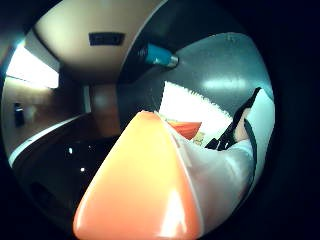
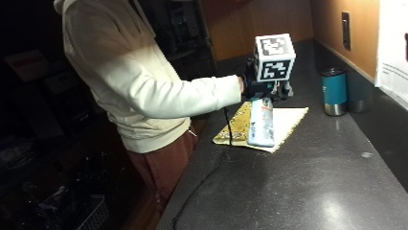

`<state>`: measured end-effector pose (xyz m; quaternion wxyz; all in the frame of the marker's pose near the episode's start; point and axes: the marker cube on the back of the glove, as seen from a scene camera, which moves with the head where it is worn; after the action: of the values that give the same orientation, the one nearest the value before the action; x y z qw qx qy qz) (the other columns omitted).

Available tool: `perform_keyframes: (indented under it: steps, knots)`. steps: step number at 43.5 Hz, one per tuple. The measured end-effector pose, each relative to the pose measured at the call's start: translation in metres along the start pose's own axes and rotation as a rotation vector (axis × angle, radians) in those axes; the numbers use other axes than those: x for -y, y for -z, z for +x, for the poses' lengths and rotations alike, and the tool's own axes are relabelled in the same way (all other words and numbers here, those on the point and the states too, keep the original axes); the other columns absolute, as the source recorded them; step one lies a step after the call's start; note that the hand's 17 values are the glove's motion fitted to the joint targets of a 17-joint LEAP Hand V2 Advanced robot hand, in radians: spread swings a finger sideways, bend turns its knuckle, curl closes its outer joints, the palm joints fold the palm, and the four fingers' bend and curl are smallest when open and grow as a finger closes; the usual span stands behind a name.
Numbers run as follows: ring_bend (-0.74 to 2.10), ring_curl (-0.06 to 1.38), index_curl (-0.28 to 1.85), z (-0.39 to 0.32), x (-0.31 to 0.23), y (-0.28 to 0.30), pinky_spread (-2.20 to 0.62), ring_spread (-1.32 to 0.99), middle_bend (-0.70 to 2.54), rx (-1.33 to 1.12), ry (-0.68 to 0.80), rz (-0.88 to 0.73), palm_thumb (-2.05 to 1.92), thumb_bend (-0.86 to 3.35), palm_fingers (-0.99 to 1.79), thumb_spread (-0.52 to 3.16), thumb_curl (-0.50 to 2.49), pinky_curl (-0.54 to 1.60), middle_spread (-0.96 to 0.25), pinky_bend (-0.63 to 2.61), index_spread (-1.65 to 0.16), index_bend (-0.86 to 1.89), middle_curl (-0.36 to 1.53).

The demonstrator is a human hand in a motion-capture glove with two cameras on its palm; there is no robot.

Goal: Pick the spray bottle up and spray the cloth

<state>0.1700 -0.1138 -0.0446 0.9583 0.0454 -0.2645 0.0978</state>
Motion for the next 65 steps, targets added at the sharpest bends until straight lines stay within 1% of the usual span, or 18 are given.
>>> perform_keyframes:
  steps: [13, 19, 24, 27, 31, 36, 41, 47, 51, 56, 65]
  knots:
    - [0.63, 0.44, 0.51, -0.105, 0.01, -0.039, -0.17, -0.17, 0.61, -0.341, 0.033, -0.229, 0.97, -0.03, 1.38, 0.14, 0.7, 0.34, -0.12, 0.25, -0.15, 0.47, 0.49]
    - [0.63, 0.44, 0.52, -0.148, 0.006, -0.063, -0.17, -0.17, 0.61, -0.558, 0.066, -0.289, 0.97, -0.03, 1.37, 0.14, 0.71, 0.35, -0.13, 0.25, -0.15, 0.47, 0.49]
    - [0.63, 0.44, 0.52, -0.18, 0.007, -0.099, -0.17, -0.17, 0.61, -0.745, 0.029, -0.321, 0.96, -0.03, 1.37, 0.13, 0.72, 0.35, -0.13, 0.25, -0.15, 0.47, 0.49]
    - [0.63, 0.44, 0.52, -0.191, 0.008, -0.122, -0.17, -0.17, 0.61, -0.835, 0.018, -0.342, 0.96, -0.03, 1.38, 0.12, 0.72, 0.36, -0.13, 0.25, -0.15, 0.48, 0.49]
    - [0.63, 0.44, 0.52, -0.195, 0.007, -0.147, -0.17, -0.17, 0.61, -0.878, 0.008, -0.369, 0.96, -0.03, 1.38, 0.12, 0.73, 0.36, -0.13, 0.25, -0.15, 0.48, 0.49]
    - [0.63, 0.44, 0.53, -0.194, 0.009, -0.169, -0.18, -0.17, 0.61, -0.938, -0.067, -0.384, 0.96, -0.03, 1.38, 0.12, 0.73, 0.36, -0.13, 0.25, -0.15, 0.48, 0.49]
    - [0.63, 0.44, 0.53, -0.201, 0.009, -0.183, -0.18, -0.17, 0.61, -0.915, -0.047, -0.399, 0.96, -0.03, 1.38, 0.12, 0.74, 0.36, -0.13, 0.25, -0.15, 0.48, 0.49]
    - [0.63, 0.44, 0.53, -0.207, 0.005, -0.175, -0.18, -0.17, 0.61, -0.873, -0.03, -0.385, 0.96, -0.03, 1.38, 0.12, 0.74, 0.36, -0.13, 0.25, -0.15, 0.47, 0.49]
    - [0.63, 0.44, 0.53, -0.225, -0.001, -0.169, -0.18, -0.17, 0.61, -0.8, 0.023, -0.359, 0.96, -0.03, 1.38, 0.12, 0.74, 0.36, -0.13, 0.25, -0.15, 0.47, 0.49]
    - [0.63, 0.44, 0.53, -0.253, -0.007, -0.159, -0.18, -0.17, 0.61, -0.65, 0.09, -0.288, 0.95, -0.03, 1.38, 0.12, 0.75, 0.36, -0.13, 0.25, -0.15, 0.47, 0.49]
    - [0.62, 0.44, 0.53, -0.308, -0.011, -0.144, -0.18, -0.17, 0.61, -0.225, 0.27, -0.114, 0.95, -0.03, 1.38, 0.12, 0.76, 0.37, -0.13, 0.25, -0.15, 0.47, 0.49]
